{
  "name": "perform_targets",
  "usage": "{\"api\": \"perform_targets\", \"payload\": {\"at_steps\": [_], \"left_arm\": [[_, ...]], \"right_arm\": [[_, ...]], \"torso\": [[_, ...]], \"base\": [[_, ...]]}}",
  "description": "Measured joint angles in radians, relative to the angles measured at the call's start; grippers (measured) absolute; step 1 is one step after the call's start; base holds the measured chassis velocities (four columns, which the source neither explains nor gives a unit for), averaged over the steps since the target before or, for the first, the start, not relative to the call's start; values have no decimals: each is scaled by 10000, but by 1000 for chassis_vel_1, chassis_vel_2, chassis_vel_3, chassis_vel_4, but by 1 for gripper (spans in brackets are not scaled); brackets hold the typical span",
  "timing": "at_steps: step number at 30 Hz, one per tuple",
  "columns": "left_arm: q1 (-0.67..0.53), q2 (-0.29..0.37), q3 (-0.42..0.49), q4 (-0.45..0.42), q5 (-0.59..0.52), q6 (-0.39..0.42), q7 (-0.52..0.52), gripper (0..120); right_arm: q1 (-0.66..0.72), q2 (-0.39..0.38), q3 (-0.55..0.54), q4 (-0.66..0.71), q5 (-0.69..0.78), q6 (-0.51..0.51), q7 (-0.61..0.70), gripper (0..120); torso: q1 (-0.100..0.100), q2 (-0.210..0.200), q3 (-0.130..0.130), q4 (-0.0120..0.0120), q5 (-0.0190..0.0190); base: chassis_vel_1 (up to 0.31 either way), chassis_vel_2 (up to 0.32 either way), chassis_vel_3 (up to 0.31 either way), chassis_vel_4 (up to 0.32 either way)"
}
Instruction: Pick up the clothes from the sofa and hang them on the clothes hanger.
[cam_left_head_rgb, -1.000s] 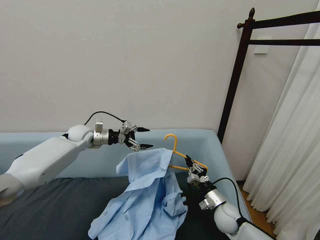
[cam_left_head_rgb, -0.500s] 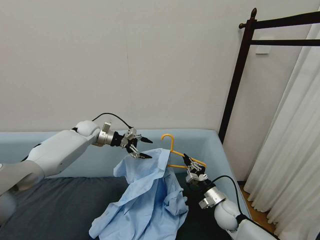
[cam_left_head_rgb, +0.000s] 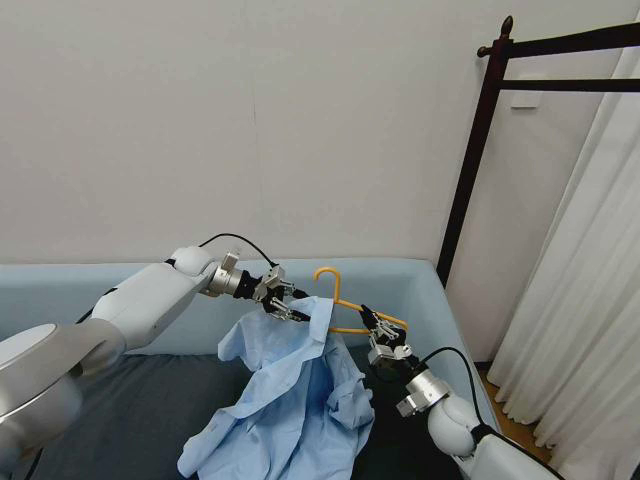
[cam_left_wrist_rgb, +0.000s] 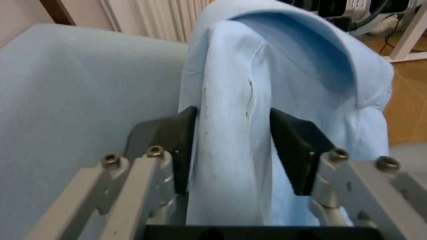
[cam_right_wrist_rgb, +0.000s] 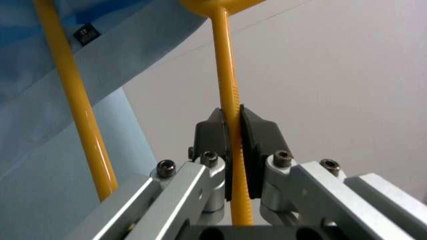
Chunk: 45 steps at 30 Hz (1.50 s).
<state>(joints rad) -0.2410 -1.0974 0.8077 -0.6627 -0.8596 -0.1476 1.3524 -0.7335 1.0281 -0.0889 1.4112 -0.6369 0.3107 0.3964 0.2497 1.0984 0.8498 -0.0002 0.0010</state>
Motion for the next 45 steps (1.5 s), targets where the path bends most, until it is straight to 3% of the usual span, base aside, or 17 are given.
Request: {"api": "perform_targets", "payload": {"at_steps": [8,22,28,30,36,40,41,45], "left_arm": [[143,31,-219,66,121,-81,-109,8],[390,221,-231,-311,80,-172,-215,8],[521,184,-411,-228,78,-234,-215,8],[604,204,-577,-211,79,-264,-270,8],[726,330,-759,-109,96,-372,-375,8],[956,398,-1181,-60,108,-495,-612,8],[956,398,-1181,-60,108,-495,-612,8],[1134,504,-1492,-268,42,-536,-899,8]], "right_arm": [[-57,77,-25,-87,-197,129,51,4],[-119,-46,-127,165,90,-38,-127,5],[-237,-121,-171,462,247,-54,-255,21],[-385,-188,-174,691,382,-49,-264,36],[-748,-441,-80,1426,942,-163,-260,52],[-1513,-951,-250,2605,3816,-1198,-286,71],[-1513,-951,-250,2605,3816,-1198,-286,71],[-2115,-1284,-868,3890,8006,-3502,99,90]], "torso": [[0,0,0,-2,-1],[0,1,0,-1,0],[0,0,0,-1,-1],[0,0,0,-2,-1],[0,0,0,0,-1],[0,1,0,-3,-2],[0,1,0,-3,-2],[-1,1,-1,-5,-2]], "base": [[0,0,0,0],[0,0,0,0],[0,0,0,0],[0,0,0,0],[0,0,0,0],[0,0,0,0],[0,0,0,0],[0,0,0,0]]}}
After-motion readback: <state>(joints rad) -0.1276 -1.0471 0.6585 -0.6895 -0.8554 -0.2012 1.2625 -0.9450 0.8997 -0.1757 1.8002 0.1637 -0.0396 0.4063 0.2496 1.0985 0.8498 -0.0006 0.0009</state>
